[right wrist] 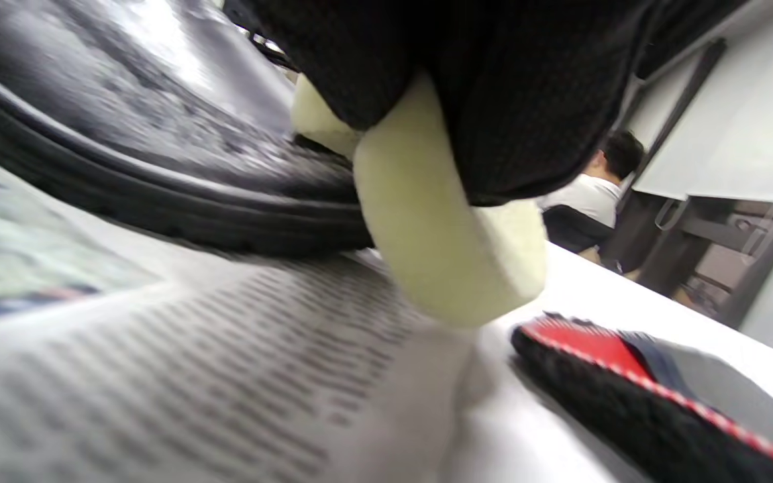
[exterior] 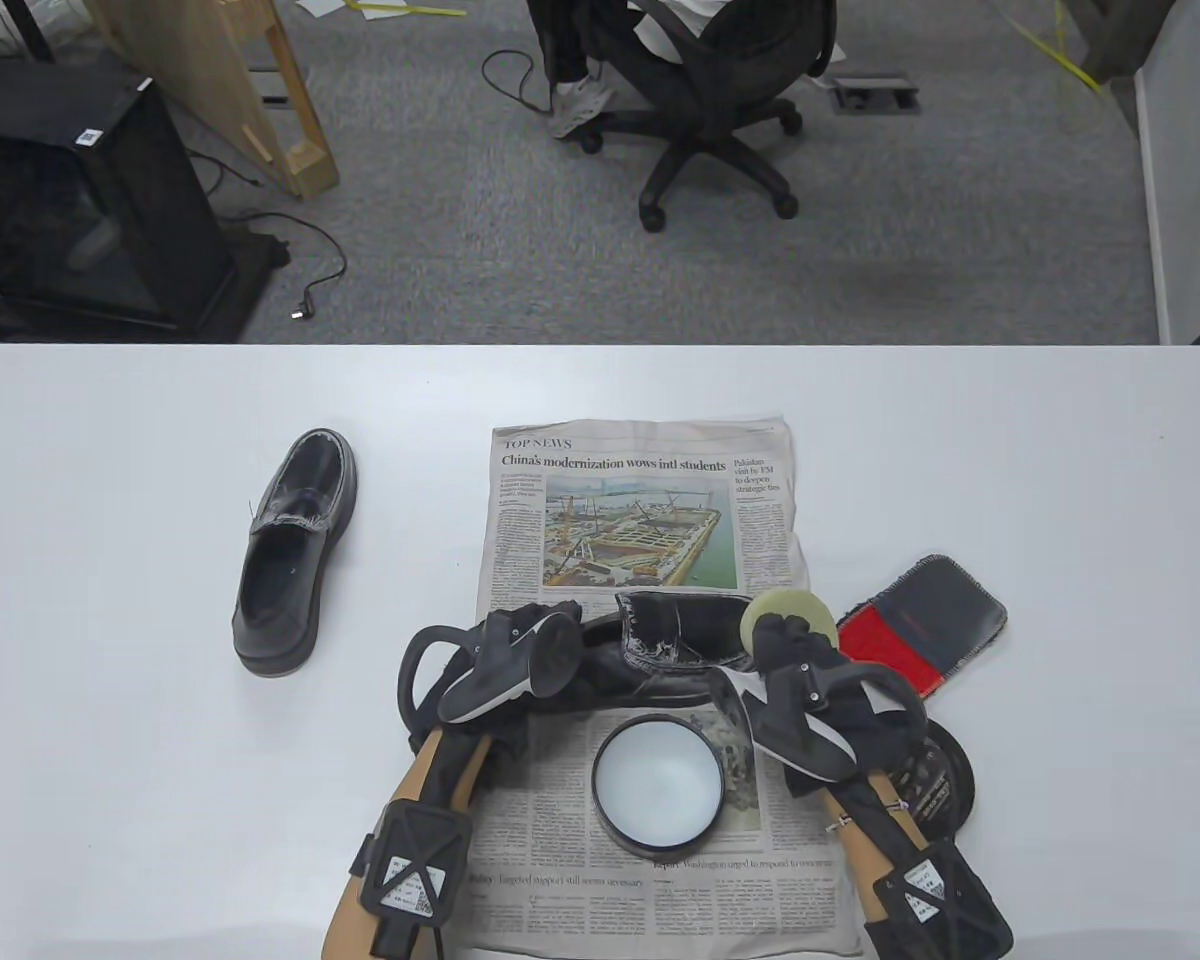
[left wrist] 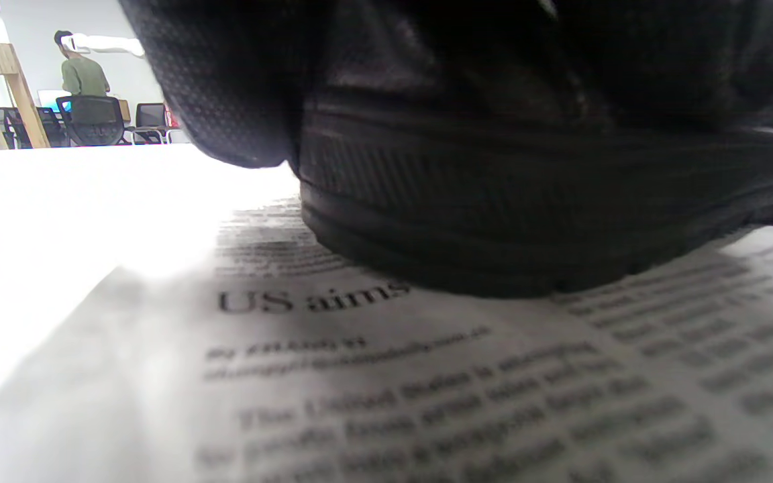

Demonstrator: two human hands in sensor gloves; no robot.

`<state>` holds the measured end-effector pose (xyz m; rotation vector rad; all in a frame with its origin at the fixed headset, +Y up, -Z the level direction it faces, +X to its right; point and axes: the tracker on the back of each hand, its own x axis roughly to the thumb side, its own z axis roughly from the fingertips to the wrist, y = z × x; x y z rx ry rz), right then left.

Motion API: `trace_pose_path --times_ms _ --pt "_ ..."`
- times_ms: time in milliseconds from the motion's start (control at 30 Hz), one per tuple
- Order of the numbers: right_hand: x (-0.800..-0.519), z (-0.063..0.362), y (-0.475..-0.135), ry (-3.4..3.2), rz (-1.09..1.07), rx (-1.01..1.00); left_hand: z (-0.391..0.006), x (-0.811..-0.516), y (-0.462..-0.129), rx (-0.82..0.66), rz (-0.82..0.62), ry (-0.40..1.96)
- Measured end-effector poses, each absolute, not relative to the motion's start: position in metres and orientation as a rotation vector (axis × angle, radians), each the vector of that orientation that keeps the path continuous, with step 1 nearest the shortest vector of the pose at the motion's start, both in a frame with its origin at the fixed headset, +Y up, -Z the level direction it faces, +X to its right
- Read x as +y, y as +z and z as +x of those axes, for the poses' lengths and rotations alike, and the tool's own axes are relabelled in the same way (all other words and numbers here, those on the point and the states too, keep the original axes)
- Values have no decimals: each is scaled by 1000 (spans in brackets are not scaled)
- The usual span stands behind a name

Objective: Dip and apply leather care cream with polishing sponge on shoes

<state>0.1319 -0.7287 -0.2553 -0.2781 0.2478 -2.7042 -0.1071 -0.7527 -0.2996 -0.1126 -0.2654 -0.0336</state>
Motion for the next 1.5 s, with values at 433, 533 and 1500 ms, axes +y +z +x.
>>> trace_pose_path --times_ms 433,533,1500 --pt "-726 118 -299 -2833 -110 306 -107 -753 -300 -272 -117 -19" --pt "-730 132 -300 -2778 -50 237 -107 -753 -300 -267 -114 -22" --pt "-724 147 -281 -2831 -75 150 -107 -753 -299 -259 -107 -25"
